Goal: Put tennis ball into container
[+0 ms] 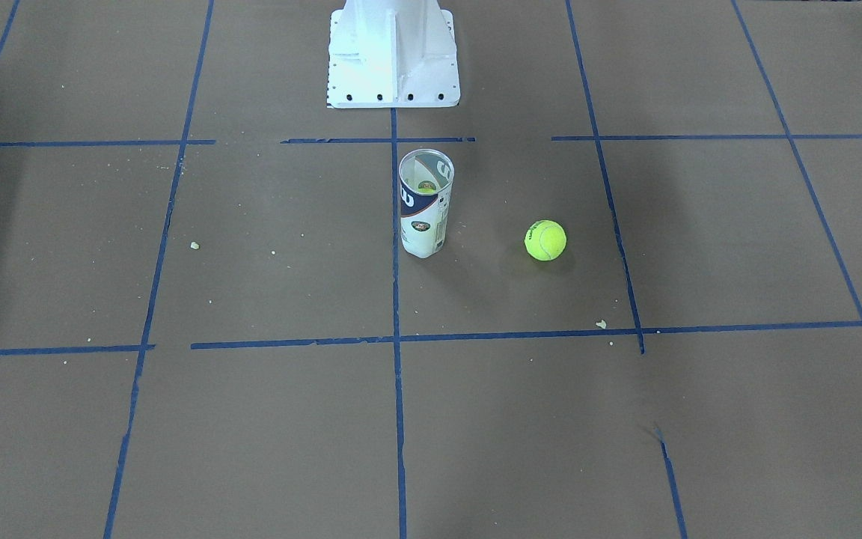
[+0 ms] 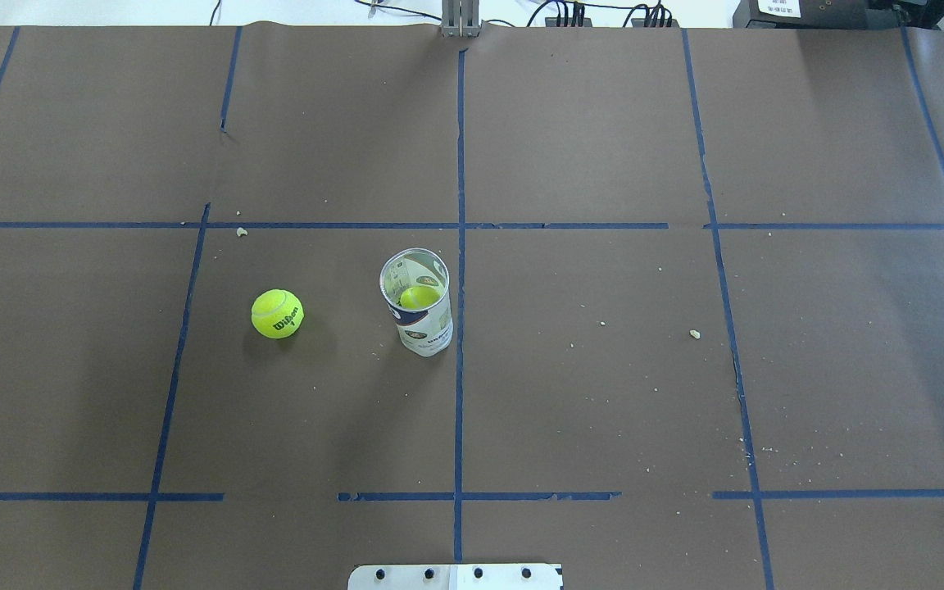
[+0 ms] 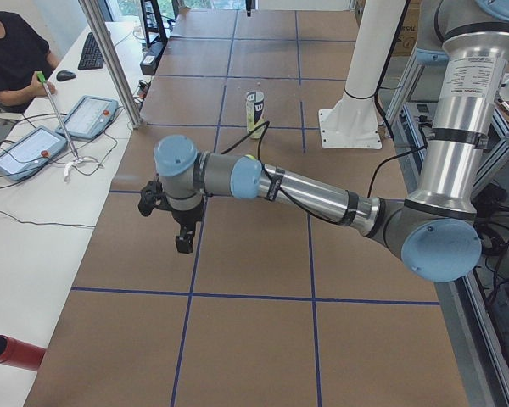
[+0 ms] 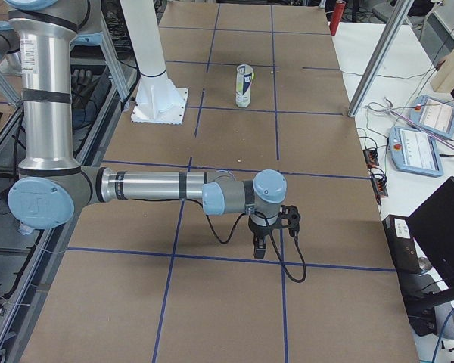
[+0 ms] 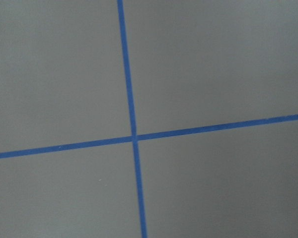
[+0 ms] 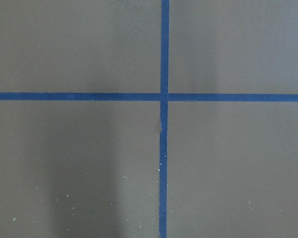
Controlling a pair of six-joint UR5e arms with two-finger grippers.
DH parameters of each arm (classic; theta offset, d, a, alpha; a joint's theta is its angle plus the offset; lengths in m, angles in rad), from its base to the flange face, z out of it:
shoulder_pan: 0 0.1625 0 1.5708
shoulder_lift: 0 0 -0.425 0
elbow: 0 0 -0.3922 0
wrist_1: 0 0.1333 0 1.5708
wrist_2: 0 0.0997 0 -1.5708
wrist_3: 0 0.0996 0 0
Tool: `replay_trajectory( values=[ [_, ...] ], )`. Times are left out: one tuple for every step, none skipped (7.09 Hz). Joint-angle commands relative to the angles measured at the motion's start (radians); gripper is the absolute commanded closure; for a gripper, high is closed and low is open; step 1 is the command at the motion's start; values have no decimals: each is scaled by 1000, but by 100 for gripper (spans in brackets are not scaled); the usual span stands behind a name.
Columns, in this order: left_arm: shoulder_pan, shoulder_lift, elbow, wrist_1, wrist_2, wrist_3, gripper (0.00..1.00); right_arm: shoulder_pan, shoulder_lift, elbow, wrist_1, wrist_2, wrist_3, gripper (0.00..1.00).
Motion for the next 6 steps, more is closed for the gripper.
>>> replay_trajectory(
  values=[
    [183,-71,-208,59,-6,-318,0,0,0,0,0,0,0,0],
    [277,-90,-248,33,1,-440,0,0,0,0,0,0,0,0],
    [372,-91,-250,-31,3,-545,0,0,0,0,0,0,0,0],
    [476,-93,-248,-137,132,-695,0,0,0,0,0,0,0,0],
    [553,-97,-234,-199,221,-793,0,0,0,0,0,0,0,0],
    [569,-129,-177,-239,225,-794,0,0,0,0,0,0,0,0]
  ],
)
